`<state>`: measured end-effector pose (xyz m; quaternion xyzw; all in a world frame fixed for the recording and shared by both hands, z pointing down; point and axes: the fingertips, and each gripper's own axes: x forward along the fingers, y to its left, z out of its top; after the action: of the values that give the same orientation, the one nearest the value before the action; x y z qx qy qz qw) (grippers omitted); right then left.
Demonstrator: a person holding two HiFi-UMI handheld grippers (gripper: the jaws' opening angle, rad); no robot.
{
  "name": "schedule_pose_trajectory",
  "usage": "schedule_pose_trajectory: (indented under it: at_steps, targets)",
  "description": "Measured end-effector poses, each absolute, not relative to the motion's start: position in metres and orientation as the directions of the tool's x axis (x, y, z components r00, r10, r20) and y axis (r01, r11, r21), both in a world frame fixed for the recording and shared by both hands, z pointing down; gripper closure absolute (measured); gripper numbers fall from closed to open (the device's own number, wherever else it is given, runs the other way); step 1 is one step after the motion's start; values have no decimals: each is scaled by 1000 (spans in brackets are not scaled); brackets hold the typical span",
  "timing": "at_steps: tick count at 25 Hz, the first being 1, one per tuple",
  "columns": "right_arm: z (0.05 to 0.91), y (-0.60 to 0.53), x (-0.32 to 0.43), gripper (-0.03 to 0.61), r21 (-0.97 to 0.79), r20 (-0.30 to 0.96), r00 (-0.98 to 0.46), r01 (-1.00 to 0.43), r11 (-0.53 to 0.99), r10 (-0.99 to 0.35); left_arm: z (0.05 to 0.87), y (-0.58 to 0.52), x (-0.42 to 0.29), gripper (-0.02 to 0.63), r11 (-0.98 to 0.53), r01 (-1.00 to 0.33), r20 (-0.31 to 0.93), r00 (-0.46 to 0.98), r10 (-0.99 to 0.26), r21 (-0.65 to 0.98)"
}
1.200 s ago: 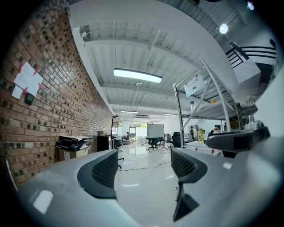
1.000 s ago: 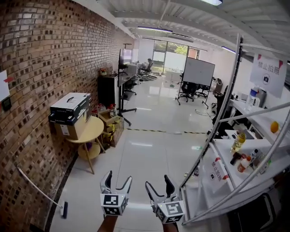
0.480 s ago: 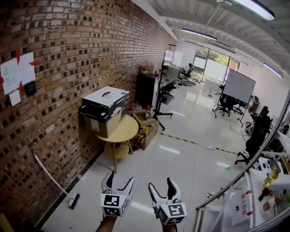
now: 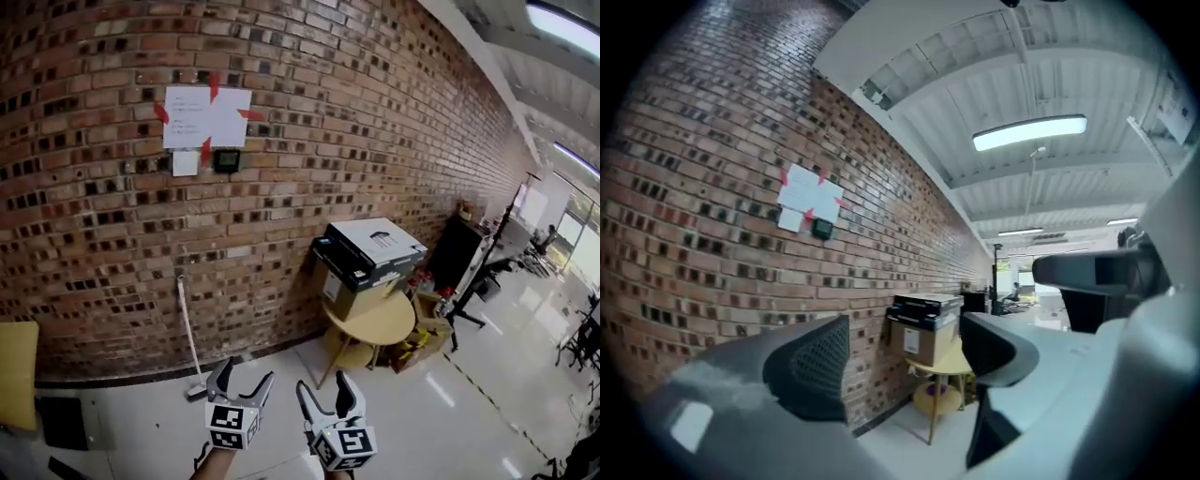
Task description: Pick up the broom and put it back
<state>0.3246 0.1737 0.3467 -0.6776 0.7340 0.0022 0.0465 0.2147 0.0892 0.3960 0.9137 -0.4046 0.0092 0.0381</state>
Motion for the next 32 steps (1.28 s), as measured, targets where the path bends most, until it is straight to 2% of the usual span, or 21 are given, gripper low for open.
schedule_pose_trajectory:
  at_steps: [4,9,20,26,32]
  targets:
    - [340,124,300,229,-46,-62,-276,-959,279,-959,378,66,170,237,-501,-862,11,503,-864,72]
    - [347,86,266,229,-40,-57,-452,-890,455,-890,385,55,132,238,-346,-935,16,348,-937,78]
    - [368,24,170,232,-94,-30,-679,-729,678,-734,395,48,26,238,-51,-997,61,54,-997,51]
    - [371,-26,111,232,44,-19,-659,-752,657,-752,384,-5,-29,236,-62,-996,21,61,-998,-68]
    - [368,-76,48,232,18,-35,-634,-773,634,-772,378,-64,-91,236,-123,-990,9,123,-992,-62]
